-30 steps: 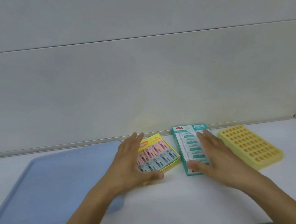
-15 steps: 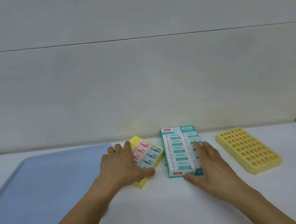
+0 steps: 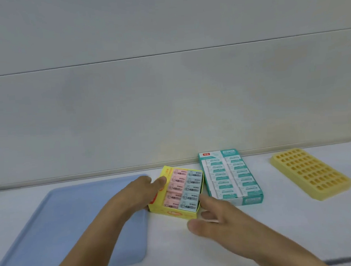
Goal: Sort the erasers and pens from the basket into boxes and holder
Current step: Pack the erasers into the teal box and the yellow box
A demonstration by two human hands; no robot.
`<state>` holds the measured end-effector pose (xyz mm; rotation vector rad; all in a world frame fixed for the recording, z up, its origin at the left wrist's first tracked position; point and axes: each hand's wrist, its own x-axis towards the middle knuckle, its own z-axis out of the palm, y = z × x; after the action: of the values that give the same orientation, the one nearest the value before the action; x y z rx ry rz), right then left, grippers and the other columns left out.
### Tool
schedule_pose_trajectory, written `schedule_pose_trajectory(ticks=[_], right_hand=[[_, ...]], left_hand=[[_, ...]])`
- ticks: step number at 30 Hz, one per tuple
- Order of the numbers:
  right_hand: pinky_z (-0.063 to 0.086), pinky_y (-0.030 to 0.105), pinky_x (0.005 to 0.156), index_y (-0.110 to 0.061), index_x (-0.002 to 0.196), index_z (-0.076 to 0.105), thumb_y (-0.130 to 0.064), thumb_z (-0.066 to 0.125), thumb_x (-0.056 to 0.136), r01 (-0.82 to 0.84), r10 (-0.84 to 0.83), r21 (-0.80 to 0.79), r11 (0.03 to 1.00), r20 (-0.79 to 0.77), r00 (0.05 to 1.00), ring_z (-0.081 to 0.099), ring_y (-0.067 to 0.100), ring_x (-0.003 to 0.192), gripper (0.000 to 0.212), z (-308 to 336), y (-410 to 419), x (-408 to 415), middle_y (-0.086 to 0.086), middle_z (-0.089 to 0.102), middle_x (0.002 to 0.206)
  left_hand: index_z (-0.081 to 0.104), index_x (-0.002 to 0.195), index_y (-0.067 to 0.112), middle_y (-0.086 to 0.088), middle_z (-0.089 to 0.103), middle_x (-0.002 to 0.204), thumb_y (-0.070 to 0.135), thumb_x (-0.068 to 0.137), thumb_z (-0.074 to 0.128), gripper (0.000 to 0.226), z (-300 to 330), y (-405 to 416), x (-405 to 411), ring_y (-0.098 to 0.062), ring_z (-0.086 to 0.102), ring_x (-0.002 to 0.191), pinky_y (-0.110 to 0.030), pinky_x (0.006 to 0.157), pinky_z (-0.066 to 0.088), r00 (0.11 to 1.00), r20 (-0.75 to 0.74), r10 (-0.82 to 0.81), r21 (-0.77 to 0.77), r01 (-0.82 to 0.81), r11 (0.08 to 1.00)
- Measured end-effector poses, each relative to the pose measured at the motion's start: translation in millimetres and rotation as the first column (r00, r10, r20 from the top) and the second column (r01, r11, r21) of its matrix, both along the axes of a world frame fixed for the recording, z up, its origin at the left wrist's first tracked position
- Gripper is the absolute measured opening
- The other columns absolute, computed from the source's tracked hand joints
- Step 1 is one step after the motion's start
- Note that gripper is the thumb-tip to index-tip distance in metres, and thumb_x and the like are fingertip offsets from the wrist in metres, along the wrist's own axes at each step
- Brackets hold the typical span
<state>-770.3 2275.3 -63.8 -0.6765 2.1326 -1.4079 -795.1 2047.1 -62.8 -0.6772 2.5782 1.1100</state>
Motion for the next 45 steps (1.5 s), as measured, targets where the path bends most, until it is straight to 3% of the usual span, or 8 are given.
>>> schedule_pose_trajectory(ticks=[13, 19, 22, 25, 37, 40, 42, 45], right_hand=[[0.046, 0.015, 0.095, -0.035, 0.132, 0.050, -0.001, 0.062, 0.088, 0.196, -0.158, -0.320, 0.927, 0.143, 0.977, 0.056, -0.003, 0.118, 0.057, -17.7, -29.8, 13.5, -0.020, 0.065, 0.123], [0.046, 0.015, 0.095, -0.053, 0.126, 0.040, -0.023, 0.081, 0.075, 0.262, -0.292, -0.225, 0.938, -0.113, 0.950, 0.049, -0.010, 0.115, 0.071, -15.2, -13.0, 6.7, -0.026, 0.049, 0.130], [0.028, 0.006, 0.101, -0.060, 0.133, 0.024, -0.039, 0.077, 0.076, 0.243, -0.201, -0.011, 0.970, -0.594, 0.779, 0.021, -0.016, 0.130, 0.081, 4.5, 15.6, -9.7, -0.045, 0.018, 0.137], [0.032, 0.029, 0.111, -0.039, 0.145, 0.030, -0.037, 0.078, 0.072, 0.260, 0.152, 0.247, 0.934, -0.929, 0.337, 0.023, 0.012, 0.144, 0.087, -0.9, 47.1, -41.8, -0.014, 0.024, 0.156], [0.060, 0.029, 0.071, -0.005, 0.108, 0.074, -0.014, 0.057, 0.086, 0.394, -0.060, -0.061, 0.917, -0.998, -0.017, 0.069, 0.014, 0.103, 0.029, -40.4, 158.4, -102.9, 0.004, 0.072, 0.112], [0.060, 0.026, 0.065, -0.006, 0.105, 0.075, -0.014, 0.055, 0.082, 0.398, -0.061, -0.048, 0.916, -0.998, 0.020, 0.071, 0.013, 0.097, 0.031, -52.5, 166.9, -109.9, 0.002, 0.073, 0.108], [0.060, 0.028, 0.067, -0.007, 0.104, 0.075, -0.014, 0.053, 0.081, 0.422, -0.045, -0.030, 0.906, -0.999, 0.026, 0.071, 0.015, 0.097, 0.033, -59.7, 172.6, -115.8, 0.002, 0.074, 0.106], [0.058, 0.031, 0.071, -0.009, 0.104, 0.075, -0.015, 0.048, 0.082, 0.481, -0.003, 0.017, 0.877, -0.999, 0.041, 0.071, 0.018, 0.099, 0.036, -65.3, 180.3, -126.5, 0.003, 0.074, 0.106]], left_hand=[[0.053, 0.117, 0.022, -0.009, 0.071, 0.103, 0.028, 0.100, 0.050, 0.019, -10.5, 9.4, 19.3, -0.028, 0.071, 0.085, -0.037, 0.070, 0.061, 0.963, -0.175, 0.204, 0.493, -0.094, 0.865], [0.062, 0.115, 0.018, -0.015, 0.073, 0.096, 0.018, 0.100, 0.049, 0.020, 1.5, 6.6, 30.6, -0.029, 0.071, 0.075, -0.035, 0.057, 0.058, 0.875, -0.324, 0.358, 0.679, -0.048, 0.733], [0.064, 0.116, 0.017, -0.016, 0.073, 0.093, 0.018, 0.100, 0.048, 0.022, 16.3, 14.3, 21.0, -0.025, 0.068, 0.070, -0.032, 0.054, 0.057, 0.880, -0.380, 0.284, 0.647, 0.034, 0.762], [0.066, 0.114, 0.013, -0.013, 0.070, 0.081, 0.019, 0.100, 0.047, 0.024, 22.2, 42.8, 3.6, -0.022, 0.063, 0.063, -0.031, 0.052, 0.054, 0.906, -0.369, 0.206, 0.652, 0.094, 0.752], [0.059, 0.119, 0.005, -0.019, 0.072, 0.100, 0.028, 0.101, 0.046, 0.032, 20.2, 177.8, -69.8, -0.030, 0.072, 0.085, -0.033, 0.066, 0.058, 0.955, -0.270, 0.127, 0.702, 0.104, 0.705], [0.046, 0.131, 0.017, -0.010, 0.072, 0.098, 0.035, 0.099, 0.049, 0.037, 15.2, 185.0, -70.6, -0.022, 0.071, 0.074, -0.031, 0.071, 0.058, 0.959, -0.253, 0.124, 0.552, 0.038, 0.833], [0.039, 0.139, 0.031, 0.003, 0.062, 0.116, 0.045, 0.097, 0.047, 0.045, 9.2, 179.8, -65.2, -0.014, 0.064, 0.086, -0.029, 0.080, 0.053, 0.926, -0.376, 0.005, 0.103, 0.036, 0.994], [0.035, 0.141, 0.039, 0.015, 0.041, 0.141, 0.064, 0.091, 0.038, 0.056, -4.8, 164.5, -42.8, -0.007, 0.043, 0.122, -0.023, 0.098, 0.038, 0.830, -0.487, -0.271, -0.366, 0.088, 0.926]])
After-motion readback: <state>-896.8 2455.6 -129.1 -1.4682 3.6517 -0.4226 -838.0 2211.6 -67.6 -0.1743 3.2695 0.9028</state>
